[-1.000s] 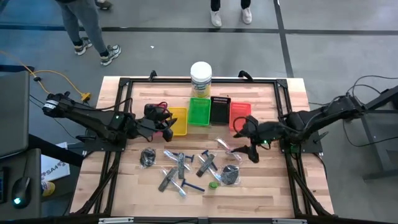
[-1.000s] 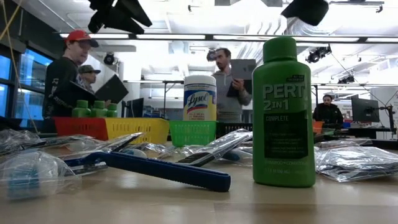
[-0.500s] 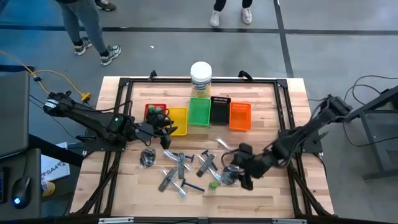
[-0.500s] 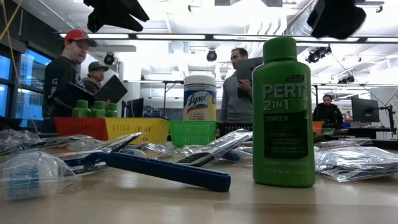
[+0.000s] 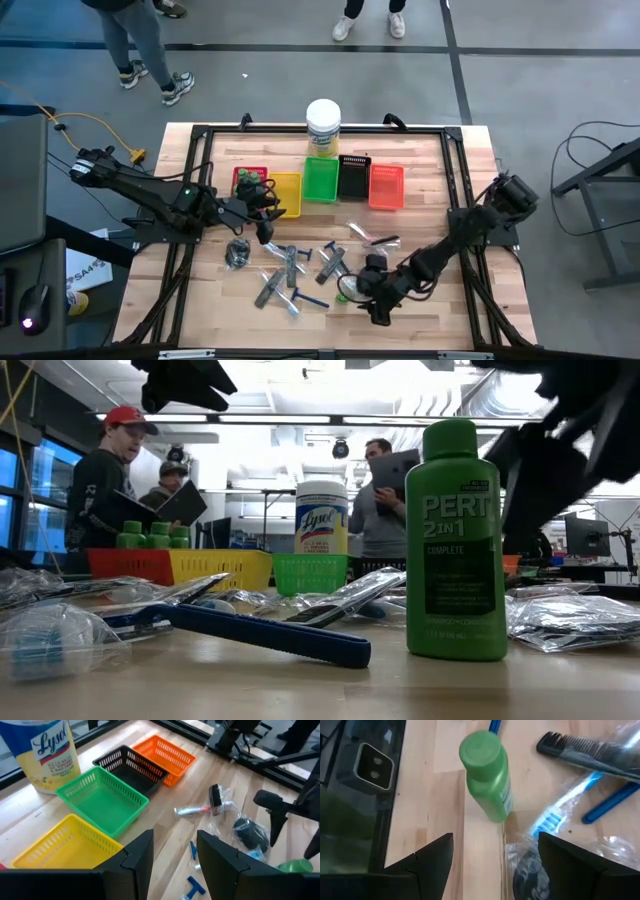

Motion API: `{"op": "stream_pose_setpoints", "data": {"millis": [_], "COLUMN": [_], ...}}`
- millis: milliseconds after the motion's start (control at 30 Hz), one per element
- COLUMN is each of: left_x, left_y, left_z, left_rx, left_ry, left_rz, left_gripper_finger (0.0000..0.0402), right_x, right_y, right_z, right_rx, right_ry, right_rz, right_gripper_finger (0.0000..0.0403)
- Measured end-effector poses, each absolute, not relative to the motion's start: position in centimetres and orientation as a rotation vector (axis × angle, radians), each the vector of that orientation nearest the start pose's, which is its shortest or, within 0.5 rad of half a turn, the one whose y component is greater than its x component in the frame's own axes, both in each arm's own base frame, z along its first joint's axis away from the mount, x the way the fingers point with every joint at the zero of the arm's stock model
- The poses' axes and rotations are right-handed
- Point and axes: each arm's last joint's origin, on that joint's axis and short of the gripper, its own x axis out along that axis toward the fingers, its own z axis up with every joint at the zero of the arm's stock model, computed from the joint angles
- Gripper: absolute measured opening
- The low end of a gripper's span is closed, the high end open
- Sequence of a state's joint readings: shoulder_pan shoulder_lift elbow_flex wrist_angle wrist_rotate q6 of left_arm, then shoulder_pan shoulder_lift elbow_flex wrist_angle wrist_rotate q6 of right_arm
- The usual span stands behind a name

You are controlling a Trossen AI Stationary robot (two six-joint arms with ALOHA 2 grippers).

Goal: Pick & Place Travel size toiletries
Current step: Put the green shampoo bottle into the red bin

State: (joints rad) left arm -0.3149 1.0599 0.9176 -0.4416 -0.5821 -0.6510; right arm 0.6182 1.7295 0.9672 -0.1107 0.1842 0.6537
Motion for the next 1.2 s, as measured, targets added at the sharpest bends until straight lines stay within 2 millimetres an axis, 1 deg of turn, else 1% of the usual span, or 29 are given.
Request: {"op": "stream_pose_setpoints", "data": {"millis": [200,367,533,667,1067,1200], "left_x": [21.1,21.1,21.1,21.1,21.1,21.1], "left_y": [-5.3,-5.3,-5.3,-5.3,-5.4,-5.3], "left_z": [30.5,30.5,30.5,30.5,30.5,30.5], "left_rx": [-0.369,-0.372,-0.364,-0.363,-0.361,-0.361], "left_ry": [0.461,0.461,0.463,0.471,0.472,0.472], "left_rz": [0.402,0.397,0.394,0.377,0.374,0.374], "left_gripper_finger": [0.0143,0.0143,0.0143,0.0143,0.0143,0.0143], "right_x": [28.9,29.1,29.8,29.9,30.0,30.0], "right_y": [20.3,20.8,21.2,21.2,21.6,21.8], "right_z": [15.2,13.9,13.6,12.9,12.1,11.2], "right_rx": [0.245,0.234,0.248,0.253,0.233,0.223], "right_ry": [0.798,0.798,0.703,0.708,0.681,0.687], "right_rz": [0.067,0.052,0.023,0.000,-0.007,-0.018], "right_gripper_finger": [0.0278,0.0278,0.0278,0.0275,0.0239,0.0235]}}
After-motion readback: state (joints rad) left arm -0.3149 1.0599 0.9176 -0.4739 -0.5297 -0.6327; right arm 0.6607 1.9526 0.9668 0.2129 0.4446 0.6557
